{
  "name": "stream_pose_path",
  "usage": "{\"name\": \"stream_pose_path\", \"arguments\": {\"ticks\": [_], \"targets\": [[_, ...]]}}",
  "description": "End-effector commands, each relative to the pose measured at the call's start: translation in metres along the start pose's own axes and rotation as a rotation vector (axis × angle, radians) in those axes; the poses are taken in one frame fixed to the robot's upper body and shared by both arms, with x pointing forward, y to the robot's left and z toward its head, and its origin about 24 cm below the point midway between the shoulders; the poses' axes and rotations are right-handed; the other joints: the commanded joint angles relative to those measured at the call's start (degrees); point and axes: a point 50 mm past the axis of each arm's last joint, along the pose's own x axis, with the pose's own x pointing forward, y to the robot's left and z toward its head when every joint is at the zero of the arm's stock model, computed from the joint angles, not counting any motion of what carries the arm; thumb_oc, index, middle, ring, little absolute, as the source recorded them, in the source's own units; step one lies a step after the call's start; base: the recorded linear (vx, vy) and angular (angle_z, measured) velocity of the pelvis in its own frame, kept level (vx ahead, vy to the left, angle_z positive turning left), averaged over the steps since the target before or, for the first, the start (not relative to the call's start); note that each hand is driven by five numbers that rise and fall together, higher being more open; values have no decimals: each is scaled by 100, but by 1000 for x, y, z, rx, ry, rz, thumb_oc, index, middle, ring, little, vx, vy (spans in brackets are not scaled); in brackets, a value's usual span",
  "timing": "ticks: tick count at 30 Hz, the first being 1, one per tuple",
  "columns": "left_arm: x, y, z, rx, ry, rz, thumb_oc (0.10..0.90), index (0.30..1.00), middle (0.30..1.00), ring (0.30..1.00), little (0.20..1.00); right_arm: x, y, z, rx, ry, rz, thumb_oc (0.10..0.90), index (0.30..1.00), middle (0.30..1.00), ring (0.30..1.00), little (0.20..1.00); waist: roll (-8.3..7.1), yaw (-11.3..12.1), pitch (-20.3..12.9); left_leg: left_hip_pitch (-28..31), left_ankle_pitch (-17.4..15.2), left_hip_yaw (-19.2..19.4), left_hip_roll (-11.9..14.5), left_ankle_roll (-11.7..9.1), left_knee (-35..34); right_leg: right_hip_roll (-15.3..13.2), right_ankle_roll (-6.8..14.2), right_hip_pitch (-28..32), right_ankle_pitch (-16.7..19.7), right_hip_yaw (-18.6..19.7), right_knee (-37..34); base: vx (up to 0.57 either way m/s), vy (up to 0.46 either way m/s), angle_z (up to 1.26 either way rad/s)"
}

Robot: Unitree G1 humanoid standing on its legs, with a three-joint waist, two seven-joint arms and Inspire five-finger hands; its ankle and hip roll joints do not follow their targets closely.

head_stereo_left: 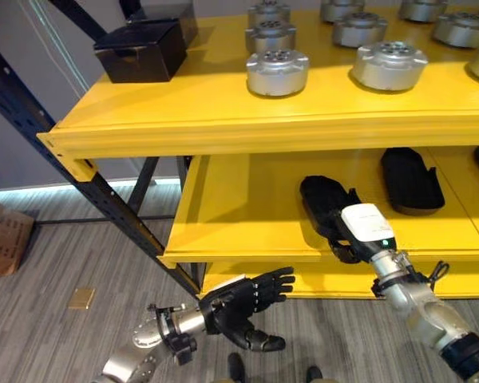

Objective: Move parts from the plastic box to the shelf.

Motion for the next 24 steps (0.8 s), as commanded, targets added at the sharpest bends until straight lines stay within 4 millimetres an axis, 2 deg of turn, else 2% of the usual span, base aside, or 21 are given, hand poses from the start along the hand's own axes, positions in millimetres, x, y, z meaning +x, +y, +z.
{"name": "stream_pose_path", "arguments": {"ticks": [1, 9, 13, 15, 18, 20, 21, 22, 24], "targets": [[10, 0, 28, 86, -126, -61, 900, 1000, 1000, 1000, 1000, 43, -45, 22, 1, -126, -188, 400, 300, 300, 300, 300, -178, 295, -286, 755, -1145, 414, -81, 21, -5, -7, 30, -368, 9, -361, -1, 72, -35, 0], [8, -1, 24, 74, -117, -59, 900, 1000, 1000, 1000, 1000, 49, -38, 18, -11, -78, -162, 400, 300, 300, 300, 300, -182, 380, -292, 791, -1169, 424, -157, 60, -5, -98, 80, -346, 47, -446, -1, 24, 87, 6], [6, 0, 24, 80, -108, -80, 900, 1000, 1000, 1000, 1000, 47, -35, 8, -19, -21, -163, 400, 300, 300, 300, 300, -212, 397, -238, 750, -1268, 344, -343, 230, 94, -227, 170, -330, 101, -419, 133, 19, 182, 5], [6, 1, 26, 81, -106, -115, 900, 1000, 1000, 1000, 1000, 41, -28, 0, -14, 41, -162, 400, 300, 300, 300, 300, -214, 397, -162, 609, -1341, 265, -433, 403, 291, -368, 171, -505, -52, -388, 779, 33, 159, 15], [7, 1, 27, 98, -101, -124, 900, 1000, 1000, 1000, 1000, 39, -24, -3, 1, 65, -157, 400, 300, 300, 300, 300, -195, 380, -45, 569, -1321, 278, -386, 446, 386, -248, 67, -822, -210, -479, 1398, 41, 69, 11], [10, -1, 28, 106, -97, -147, 900, 1000, 1000, 1000, 1000, 38, -23, -5, 1, 85, -160, 400, 300, 300, 300, 300, -201, 305, 29, 573, -1314, 148, -418, 447, 372, 27, 10, -984, -317, -278, 1435, 73, -18, -7], [13, -3, 30, 118, -95, -161, 900, 1000, 1000, 1000, 1000, 36, -22, -8, -3, 112, -157, 400, 300, 300, 300, 300, -237, 204, 54, 605, -1345, 17, -512, 456, 321, 263, -28, -1094, -219, -30, 1213, 130, -73, 13], [16, -4, 32, 123, -97, -168, 900, 1000, 1000, 1000, 1000, 34, -22, -11, -1, 129, -153, 400, 300, 300, 300, 300, -258, 144, 60, 643, -1375, -29, -569, 462, 277, 368, -37, -1143, -108, 55, 1034, 166, -100, 30], [19, -4, 35, 133, -105, -157, 900, 1000, 1000, 1000, 1000, 33, -22, -12, 7, 131, -150, 400, 300, 300, 300, 300, -283, 75, 75, 725, -1406, -26, -617, 465, 218, 442, -3, -1283, 111, 92, 841, 120, -83, 49]]}}
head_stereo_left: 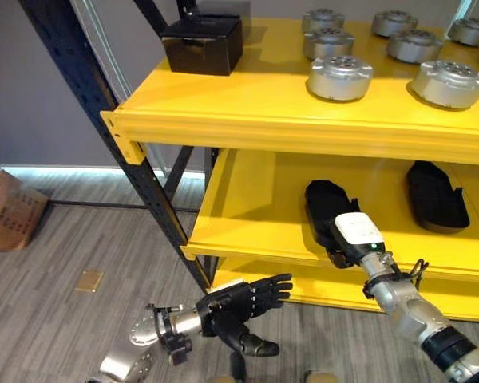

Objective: Move parts from the plastic box to the shelf.

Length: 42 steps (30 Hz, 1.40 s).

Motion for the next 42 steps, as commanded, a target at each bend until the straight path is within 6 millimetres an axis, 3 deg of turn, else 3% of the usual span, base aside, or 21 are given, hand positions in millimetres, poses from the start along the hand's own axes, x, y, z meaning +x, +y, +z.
{"name": "stream_pose_path", "arguments": {"ticks": [1, 8, 13, 16, 17, 21, 23, 25, 26, 28, 29, 32, 42], "targets": [[19, -9, 37, 125, -155, -101, 900, 1000, 1000, 1000, 1000, 27, -60, -2, 6, -4, -268, 400, 300, 300, 300, 300, -62, -35, -19, 837, -1326, 444, -342, 58, 211, 53, 275, -404, 788, -221, -331, 85, -63, 58], [20, -6, 47, 159, -268, -56, 900, 1000, 1000, 1000, 1000, 23, -54, -13, 24, 1, -226, 400, 300, 300, 300, 300, -100, -131, -211, 971, -1455, 717, -276, -42, 277, 157, 107, 8, 809, -268, -925, 183, -133, 6], [18, -2, 55, 152, -343, 14, 900, 1000, 1000, 1000, 1000, 19, -46, -13, 46, 19, -205, 400, 300, 300, 300, 300, -155, -79, -284, 839, -1593, 725, -195, -131, 770, 130, -38, 232, 675, -330, -929, 147, -163, -2], [15, 1, 58, 173, -373, 63, 900, 1000, 1000, 1000, 1000, 17, -41, -12, 53, 12, -186, 400, 300, 300, 300, 300, -186, -52, -265, 675, -1732, 622, -205, -154, 1424, 158, -171, 254, 555, -270, -809, 119, -178, -10], [11, 5, 60, 174, -401, 113, 900, 1000, 1000, 1000, 1000, 15, -38, -13, 58, 4, -172, 400, 300, 300, 300, 300, -209, -20, -237, 457, -1521, 562, -189, -232, 2177, 196, -292, 297, 500, -258, -771, 75, -156, -28], [6, 8, 68, 161, -476, 155, 900, 1000, 1000, 1000, 1000, 10, -31, -14, 64, 16, -162, 400, 300, 300, 300, 300, -281, 90, -79, -375, -1076, 310, -48, -378, 3534, 231, -432, 420, 511, -168, -756, 54, -182, -22], [4, 9, 70, 153, -501, 167, 900, 1000, 1000, 1000, 1000, 10, -28, -13, 69, 21, -160, 400, 300, 300, 300, 300, -279, 93, -41, -483, -1023, 309, 113, -406, 3369, 254, -434, 443, 502, -104, -744, 27, -34, -21], [2, 9, 73, 161, -520, 184, 900, 1000, 1000, 1000, 1000, 10, -26, -12, 69, 19, -161, 400, 300, 300, 300, 300, -264, 66, -39, -354, -889, 409, 262, -441, 2650, 248, -399, 485, 487, -55, -770, 86, 102, -12], [0, 9, 75, 171, -543, 199, 900, 1000, 1000, 1000, 1000, 7, -24, -13, 70, 21, -159, 400, 300, 300, 300, 300, -206, 34, -73, -193, -588, 447, 437, -551, 1450, 234, -332, 563, 461, -41, -853, 134, 179, 2], [-2, 8, 79, 165, -577, 212, 900, 1000, 1000, 1000, 1000, 2, -22, -16, 75, 37, -158, 400, 300, 300, 300, 300, -159, 60, -51, -198, -143, 272, 573, -719, 883, 218, -289, 712, 470, 6, -992, 140, 185, 1], [-6, 10, 84, 166, -601, 214, 900, 1000, 1000, 1000, 1000, 1, -24, -22, 79, 54, -158, 400, 300, 300, 300, 300, -163, 105, -8, -240, -222, 142, 578, -747, 704, 122, -236, 794, 468, 31, -1060, 141, 233, -10], [-8, 9, 84, 159, -610, 180, 900, 1000, 1000, 1000, 1000, -2, -18, -28, 99, 96, -134, 400, 300, 300, 300, 300, -92, 99, -99, 186, -353, 263, 537, -750, 163, -21, -132, 790, 519, -171, -1154, 92, 182, -27], [-2, 3, 90, 139, -609, 86, 900, 1000, 1000, 1000, 1000, 2, -10, -31, 152, 178, -90, 400, 300, 300, 300, 300, -101, 170, -288, 631, -795, 234, 288, -535, -8, -131, 45, 709, 564, -180, -1167, 56, 97, 4]]}}
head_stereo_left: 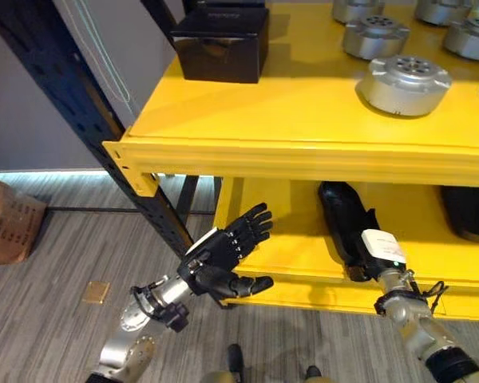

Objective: Move parts from the plastic box to the shelf.

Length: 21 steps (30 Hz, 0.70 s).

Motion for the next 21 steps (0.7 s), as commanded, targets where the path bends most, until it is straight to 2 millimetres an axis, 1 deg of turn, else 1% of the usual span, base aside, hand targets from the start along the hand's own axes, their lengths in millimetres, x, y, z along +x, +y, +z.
{"name": "stream_pose_path", "arguments": {"ticks": [1, 5, 9, 11, 12, 16, 21], "targets": [[20, -14, 30, 41, -183, -139, 900, 1000, 1000, 1000, 1000, 26, -39, 9, -14, -48, -137, 400, 300, 300, 300, 300, 21, 91, -525, 386, -860, 87, 343, -160, 6, 553, -316, -595, 136, -157, -4, 2, 21, 7], [23, -15, 31, 36, -180, -154, 900, 1000, 1000, 1000, 1000, 32, -39, 6, -22, -21, -129, 400, 300, 300, 300, 300, 4, 147, -541, 395, -905, 72, 320, -133, 6, 524, -291, -606, 146, -179, -4, -2, -1, 4], [26, -16, 34, 32, -174, -169, 900, 1000, 1000, 1000, 1000, 40, -46, 3, -46, 0, -125, 400, 300, 300, 300, 300, -10, 206, -536, 409, -928, 60, 318, -126, 6, 504, -270, -597, 157, -214, -4, 7, -20, 6], [29, -17, 36, 33, -174, -193, 900, 1000, 1000, 1000, 1000, 45, -52, 1, -70, 11, -127, 400, 300, 300, 300, 300, -1, 239, -504, 395, -924, 49, 328, -125, 6, 491, -268, -617, 151, -235, 13, -15, -33, 13], [32, -19, 39, 39, -172, -219, 900, 1000, 1000, 1000, 1000, 53, -64, -1, -79, 30, -142, 400, 300, 300, 300, 300, 23, 274, -441, 357, -904, 30, 334, -127, 6, 475, -272, -667, 150, -253, 46, -46, -21, 5], [35, -20, 40, 37, -162, -228, 900, 1000, 1000, 1000, 1000, 61, -73, -4, -68, 63, -152, 400, 300, 300, 300, 300, 50, 314, -364, 313, -888, 23, 353, -146, 6, 465, -268, -720, 150, -287, 70, -27, -18, 2], [38, -21, 40, 24, -151, -211, 900, 1000, 1000, 1000, 1000, 66, -78, -6, -79, 83, -140, 400, 300, 300, 300, 300, 84, 358, -306, 262, -861, 15, 374, -162, 6, 455, -274, -760, 141, -343, 97, 4, -25, 4]]}}
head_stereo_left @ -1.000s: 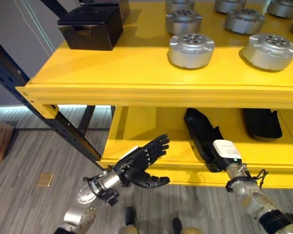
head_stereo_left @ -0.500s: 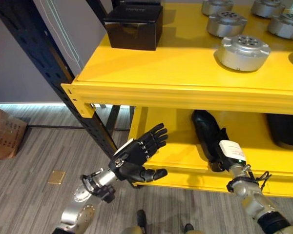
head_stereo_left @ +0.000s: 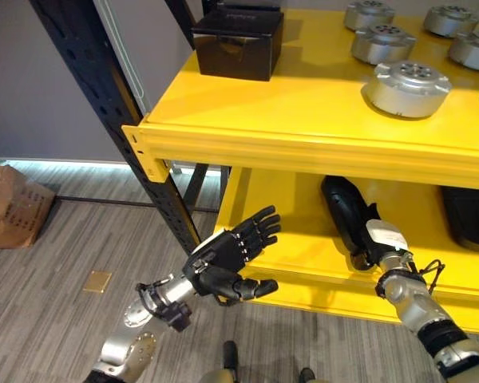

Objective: Move parts from the plastic box to the shelf.

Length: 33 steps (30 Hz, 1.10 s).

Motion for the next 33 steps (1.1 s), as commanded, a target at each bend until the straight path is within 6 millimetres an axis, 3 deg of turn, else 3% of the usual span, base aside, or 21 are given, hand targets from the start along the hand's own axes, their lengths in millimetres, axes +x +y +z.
{"name": "stream_pose_path", "arguments": {"ticks": [1, 2, 4, 6, 12, 17, 25, 32, 33], "targets": [[30, -15, 44, 76, -206, -163, 900, 1000, 1000, 1000, 1000, 25, -61, 10, -22, -42, -178, 400, 300, 300, 300, 300, 6, 217, -125, 641, -1049, 251, 168, -129, 7, 225, -176, -498, 59, -184, 99, 0, 0, 0], [30, -15, 44, 76, -206, -163, 900, 1000, 1000, 1000, 1000, 25, -61, 10, -22, -42, -178, 400, 300, 300, 300, 300, 6, 217, -125, 641, -1049, 251, 168, -129, 7, 225, -176, -498, 59, -184, 99, 0, 0, 0], [34, -15, 49, 90, -204, -182, 900, 1000, 1000, 1000, 1000, 38, -87, 12, -16, 1, -220, 400, 300, 300, 300, 300, 92, 314, 73, 436, -981, 235, 180, -162, 40, 196, -204, -686, 55, -249, 169, -133, -54, -3], [37, -14, 54, 106, -209, -182, 900, 1000, 1000, 1000, 1000, 45, -100, 14, -6, 30, -250, 400, 300, 300, 300, 300, 144, 346, 214, 302, -947, 203, 173, -173, 47, 187, -216, -810, 61, -280, 198, -173, -36, -3], [41, -13, 57, 126, -201, -161, 900, 1000, 1000, 1000, 1000, 51, -114, 8, 28, 94, -286, 400, 300, 300, 300, 300, 228, 414, 457, 93, -890, 151, 162, -185, 99, 161, -236, -1005, 36, -342, 326, -76, -35, 1], [47, -14, 70, 180, -226, -195, 900, 1000, 1000, 1000, 1000, 59, -153, 5, 62, 150, -381, 400, 300, 300, 300, 300, 418, 474, 868, -325, -847, 62, 86, -182, 222, 126, -292, -1383, 17, -382, 470, -181, -23, 3], [45, -18, 72, 187, -234, -187, 900, 1000, 1000, 1000, 1000, 60, -157, -6, 115, 257, -383, 400, 300, 300, 300, 300, 515, 473, 1004, -358, -790, 68, 61, -182, 87, 109, -314, -1485, 3, -393, 495, -29, 5, -2], [44, -21, 70, 183, -219, -203, 900, 1000, 1000, 1000, 1000, 58, -155, -15, 107, 275, -370, 400, 300, 300, 300, 300, 498, 476, 972, -266, -811, 117, 78, -176, 72, 88, -290, -1422, 17, -419, 493, 8, 1, 6], [45, -21, 69, 185, -218, -204, 900, 1000, 1000, 1000, 1000, 59, -155, -13, 98, 261, -373, 635, 629, 629, 629, 629, 495, 473, 971, -250, -814, 122, 85, -175, 68, 89, -286, -1415, 20, -418, 493, 9, -10, 20]]}}
